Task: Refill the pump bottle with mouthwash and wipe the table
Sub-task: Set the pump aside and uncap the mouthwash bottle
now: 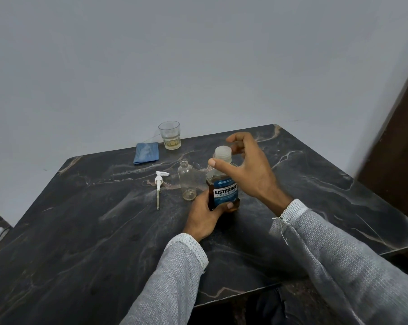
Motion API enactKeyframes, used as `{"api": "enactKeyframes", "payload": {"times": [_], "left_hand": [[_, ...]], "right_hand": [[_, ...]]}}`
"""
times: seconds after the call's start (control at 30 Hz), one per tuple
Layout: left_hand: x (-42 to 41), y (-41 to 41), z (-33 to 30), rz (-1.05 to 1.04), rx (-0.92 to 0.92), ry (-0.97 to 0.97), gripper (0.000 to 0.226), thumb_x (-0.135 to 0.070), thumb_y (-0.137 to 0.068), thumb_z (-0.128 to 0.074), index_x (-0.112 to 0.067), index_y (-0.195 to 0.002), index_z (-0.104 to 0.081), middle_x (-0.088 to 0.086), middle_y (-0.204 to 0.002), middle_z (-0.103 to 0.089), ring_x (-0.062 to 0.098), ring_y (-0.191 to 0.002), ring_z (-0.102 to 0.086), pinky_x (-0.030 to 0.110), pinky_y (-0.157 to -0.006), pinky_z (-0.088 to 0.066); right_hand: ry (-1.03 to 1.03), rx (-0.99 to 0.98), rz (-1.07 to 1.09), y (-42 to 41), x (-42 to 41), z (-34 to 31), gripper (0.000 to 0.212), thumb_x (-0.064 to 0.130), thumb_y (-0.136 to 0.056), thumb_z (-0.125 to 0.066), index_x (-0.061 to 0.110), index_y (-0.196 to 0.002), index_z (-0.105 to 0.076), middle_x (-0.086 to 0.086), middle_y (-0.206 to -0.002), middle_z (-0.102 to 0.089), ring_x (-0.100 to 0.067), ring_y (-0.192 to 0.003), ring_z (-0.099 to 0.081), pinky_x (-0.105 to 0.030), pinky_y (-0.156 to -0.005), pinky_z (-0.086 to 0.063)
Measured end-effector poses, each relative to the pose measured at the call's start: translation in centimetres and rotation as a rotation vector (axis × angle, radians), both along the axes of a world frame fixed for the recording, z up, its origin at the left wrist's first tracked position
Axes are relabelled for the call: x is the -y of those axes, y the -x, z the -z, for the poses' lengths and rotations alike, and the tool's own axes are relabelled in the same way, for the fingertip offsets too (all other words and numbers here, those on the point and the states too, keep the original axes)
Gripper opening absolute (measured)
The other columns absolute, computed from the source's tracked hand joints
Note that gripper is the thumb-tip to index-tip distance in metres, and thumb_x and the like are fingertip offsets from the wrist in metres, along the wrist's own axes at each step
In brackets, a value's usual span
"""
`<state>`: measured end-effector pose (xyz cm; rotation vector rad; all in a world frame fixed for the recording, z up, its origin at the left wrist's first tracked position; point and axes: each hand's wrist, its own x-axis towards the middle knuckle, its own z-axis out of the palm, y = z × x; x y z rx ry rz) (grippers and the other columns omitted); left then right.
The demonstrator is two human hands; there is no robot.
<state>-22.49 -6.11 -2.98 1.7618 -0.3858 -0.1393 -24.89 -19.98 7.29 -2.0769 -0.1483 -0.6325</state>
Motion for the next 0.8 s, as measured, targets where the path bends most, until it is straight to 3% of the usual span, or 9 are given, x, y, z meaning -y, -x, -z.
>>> {"api": "enactKeyframes", "payload": {"times": [0.1, 0.27, 0.37, 0.5, 0.7, 0.8], "left_hand": [[0.04, -0.09, 0.08, 0.002, -0.005, 0.007, 0.039, -0.022, -0.082, -0.075, -0.039, -0.111, -0.055, -0.019, -0.107, -0.068, -0.008, -0.103, -0.061, 0.012, -0.082, -0.047], [0.03, -0.18, 0.26, -0.005, -0.007, 0.004, 0.037, -0.024, -0.080, -0.076, -0.040, -0.108, -0.057, -0.026, -0.100, -0.069, -0.012, -0.099, -0.061, 0.010, -0.077, -0.048], [0.06, -0.26, 0.40, -0.008, -0.003, 0.018, 0.042, -0.026, -0.080, -0.076, -0.028, -0.118, -0.059, -0.014, -0.110, -0.070, -0.001, -0.105, -0.063, 0.023, -0.093, -0.049], [0.06, -0.23, 0.30, 0.000, -0.009, 0.019, 0.038, -0.025, -0.080, -0.076, -0.038, -0.109, -0.057, -0.016, -0.109, -0.069, -0.001, -0.106, -0.063, 0.024, -0.095, -0.047], [0.05, -0.08, 0.05, 0.003, 0.011, 0.012, 0.037, -0.022, -0.080, -0.076, -0.040, -0.106, -0.056, -0.022, -0.103, -0.068, -0.007, -0.103, -0.062, 0.014, -0.084, -0.047], [0.03, -0.11, 0.00, 0.006, 0.016, 0.010, 0.038, -0.022, -0.081, -0.075, -0.040, -0.107, -0.056, -0.023, -0.104, -0.068, -0.007, -0.104, -0.062, 0.015, -0.085, -0.047]], "right_hand": [[-0.009, -0.002, -0.002, 0.00, 0.00, -0.12, 0.054, 0.043, -0.078, -0.075, 0.029, -0.120, -0.044, 0.017, -0.094, -0.058, 0.007, -0.091, -0.056, 0.000, -0.068, -0.039], [-0.032, -0.034, -0.095, 0.15, 0.09, 0.03, 0.049, 0.023, -0.083, -0.069, 0.026, -0.124, -0.043, 0.013, -0.107, -0.059, 0.004, -0.100, -0.057, -0.006, -0.073, -0.040], [-0.024, -0.041, -0.111, 0.27, -0.07, 0.15, 0.055, 0.033, -0.082, -0.073, 0.028, -0.127, -0.042, 0.011, -0.118, -0.054, 0.004, -0.107, -0.053, -0.007, -0.077, -0.038], [-0.017, -0.029, -0.051, 0.12, -0.14, -0.06, 0.057, 0.044, -0.078, -0.075, 0.028, -0.124, -0.045, 0.013, -0.107, -0.059, 0.003, -0.099, -0.056, -0.009, -0.074, -0.040], [-0.104, -0.063, -0.153, 0.02, 0.36, -0.42, 0.047, 0.018, -0.085, -0.070, 0.024, -0.125, -0.046, 0.004, -0.106, -0.066, 0.000, -0.102, -0.060, 0.001, -0.076, -0.040], [-0.166, -0.061, -0.185, 0.11, 0.53, -0.82, 0.046, 0.012, -0.083, -0.070, 0.020, -0.124, -0.050, 0.003, -0.106, -0.068, 0.000, -0.097, -0.062, -0.005, -0.078, -0.043]]}}
